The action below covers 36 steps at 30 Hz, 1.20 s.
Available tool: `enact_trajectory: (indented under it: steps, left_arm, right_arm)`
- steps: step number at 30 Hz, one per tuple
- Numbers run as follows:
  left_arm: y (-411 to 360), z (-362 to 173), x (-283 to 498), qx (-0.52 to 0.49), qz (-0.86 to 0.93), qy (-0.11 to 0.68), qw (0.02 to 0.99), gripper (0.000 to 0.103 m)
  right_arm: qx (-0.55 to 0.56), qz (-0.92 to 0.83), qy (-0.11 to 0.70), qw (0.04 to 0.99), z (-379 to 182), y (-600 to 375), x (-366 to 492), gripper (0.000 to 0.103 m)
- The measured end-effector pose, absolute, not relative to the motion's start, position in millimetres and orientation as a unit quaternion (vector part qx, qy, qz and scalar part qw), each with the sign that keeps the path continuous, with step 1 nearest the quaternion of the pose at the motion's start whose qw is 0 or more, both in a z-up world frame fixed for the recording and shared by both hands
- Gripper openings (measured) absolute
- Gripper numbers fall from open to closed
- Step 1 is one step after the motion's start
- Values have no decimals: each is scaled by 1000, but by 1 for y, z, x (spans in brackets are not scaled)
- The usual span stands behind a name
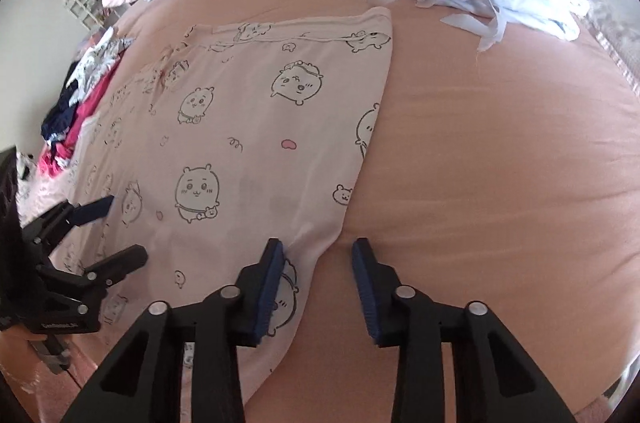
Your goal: Fold clothes
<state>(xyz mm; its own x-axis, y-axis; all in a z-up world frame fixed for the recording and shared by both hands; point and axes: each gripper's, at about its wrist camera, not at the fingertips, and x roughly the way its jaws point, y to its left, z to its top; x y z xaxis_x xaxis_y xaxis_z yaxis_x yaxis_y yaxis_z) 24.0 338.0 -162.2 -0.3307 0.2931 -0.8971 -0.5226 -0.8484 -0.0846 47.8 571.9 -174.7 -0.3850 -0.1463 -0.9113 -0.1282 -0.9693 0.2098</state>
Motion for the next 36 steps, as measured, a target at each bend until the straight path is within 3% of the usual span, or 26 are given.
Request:
enact_trajectory:
  steps: [1, 2, 11, 14, 21, 27, 32, 36]
  left_arm:
    - [339, -162, 25, -520, 808, 113, 253, 87]
    - [339, -162, 26, -520, 807, 115, 253, 87]
    - [333, -165, 30, -521, 806, 124, 252, 87]
    - [338, -157, 35, -497, 816, 118, 269, 87]
    - [354, -163, 44, -494, 815, 185, 240, 87]
    - [326, -166, 71, -521, 795, 223, 215, 94]
    - [296, -160, 80, -530, 801, 170, 220, 94]
    - [280, -167, 91, -540, 801, 140, 216, 95]
  right_arm:
    - [553, -825, -117, 10, -174, 568, 48, 7]
    - [552, -826, -111, 16, -173, 564, 49, 2]
    - [549, -832, -57, -57, -171, 587, 64, 0]
    - [543, -833, -91, -49, -160, 600, 74, 0]
    - [543, -836, -30, 73, -156, 505, 89, 2]
    - [561, -827, 23, 22, -174, 503, 108, 2]
    - [548, -836, -21, 8, -158, 510, 122, 8]
    - [560, -827, -19, 45, -163, 484, 128, 33]
